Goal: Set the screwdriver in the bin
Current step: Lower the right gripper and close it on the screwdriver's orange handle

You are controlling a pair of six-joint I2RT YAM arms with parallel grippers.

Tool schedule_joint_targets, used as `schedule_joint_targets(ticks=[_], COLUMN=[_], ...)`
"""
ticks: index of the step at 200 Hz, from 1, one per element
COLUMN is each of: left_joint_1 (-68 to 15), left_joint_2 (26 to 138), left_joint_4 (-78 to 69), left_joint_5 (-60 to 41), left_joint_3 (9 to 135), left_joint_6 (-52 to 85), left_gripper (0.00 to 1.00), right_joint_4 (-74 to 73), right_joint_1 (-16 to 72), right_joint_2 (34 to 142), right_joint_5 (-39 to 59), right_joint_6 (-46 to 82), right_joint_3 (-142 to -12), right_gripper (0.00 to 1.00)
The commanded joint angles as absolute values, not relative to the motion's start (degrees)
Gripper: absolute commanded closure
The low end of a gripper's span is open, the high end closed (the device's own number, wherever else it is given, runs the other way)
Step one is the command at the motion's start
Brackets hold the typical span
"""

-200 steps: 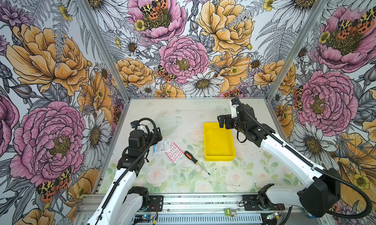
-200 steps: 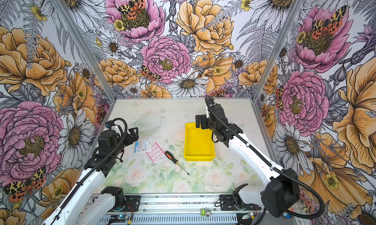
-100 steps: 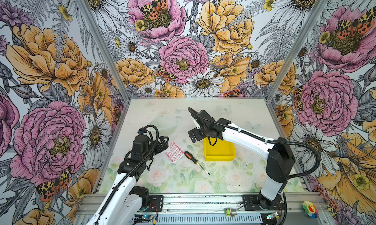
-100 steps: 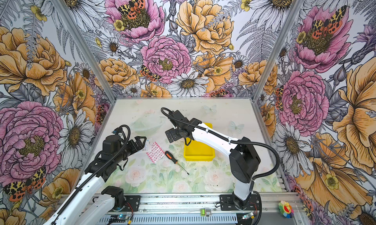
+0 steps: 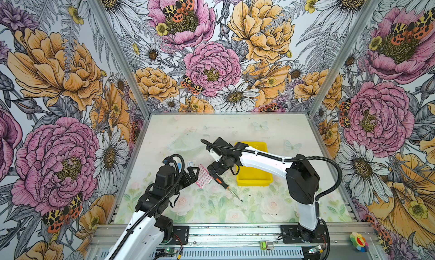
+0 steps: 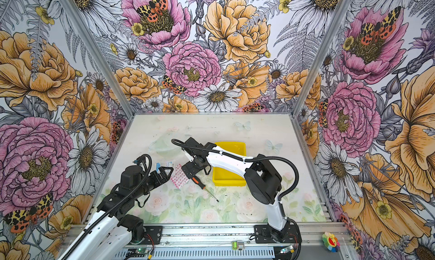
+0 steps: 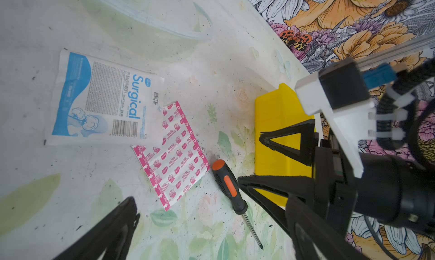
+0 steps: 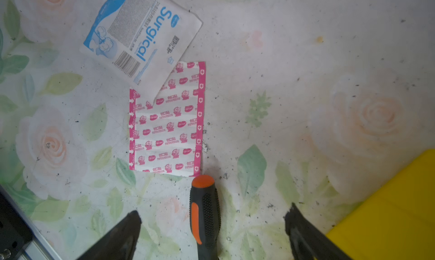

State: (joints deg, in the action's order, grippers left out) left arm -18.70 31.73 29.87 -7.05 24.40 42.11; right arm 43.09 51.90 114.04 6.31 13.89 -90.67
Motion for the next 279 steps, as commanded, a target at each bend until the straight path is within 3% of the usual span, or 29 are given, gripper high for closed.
schedule_joint_targets(ticks=[1,47,208,246,279], left_joint_1=[-18.89,-18.79,-18.81,-18.32,-17.87], left_joint_2=[30.15,30.26,29.91,29.27,29.43], left_joint_4=[30.79,30.99,30.99,30.88,30.81], left_joint_5=[-4.19,-3.91,-1.89,-1.45,-1.58], left_joint_3=[24.13,23.91,23.47,23.72,23.95], left_joint_6=[43.51,43.41,43.13,42.81,42.45], left_gripper=[0.01,0.01,0.01,0.01,0.01], right_joint_4=[43.68,43.52,43.15,43.14,43.04], right_joint_1=[52.69,53.08,54.74,55.24,55.2], right_joint_2=[115.91,117.56,121.3,122.0,121.75], right_joint_5=[8.7,8.29,2.32,-0.2,-0.35], right_joint_6=[12.28,12.04,12.25,12.79,13.67], right_joint_3=[-91.8,-90.55,-88.42,-88.77,-88.86], right_gripper=[0.06,0.2,0.39,0.59,0.68])
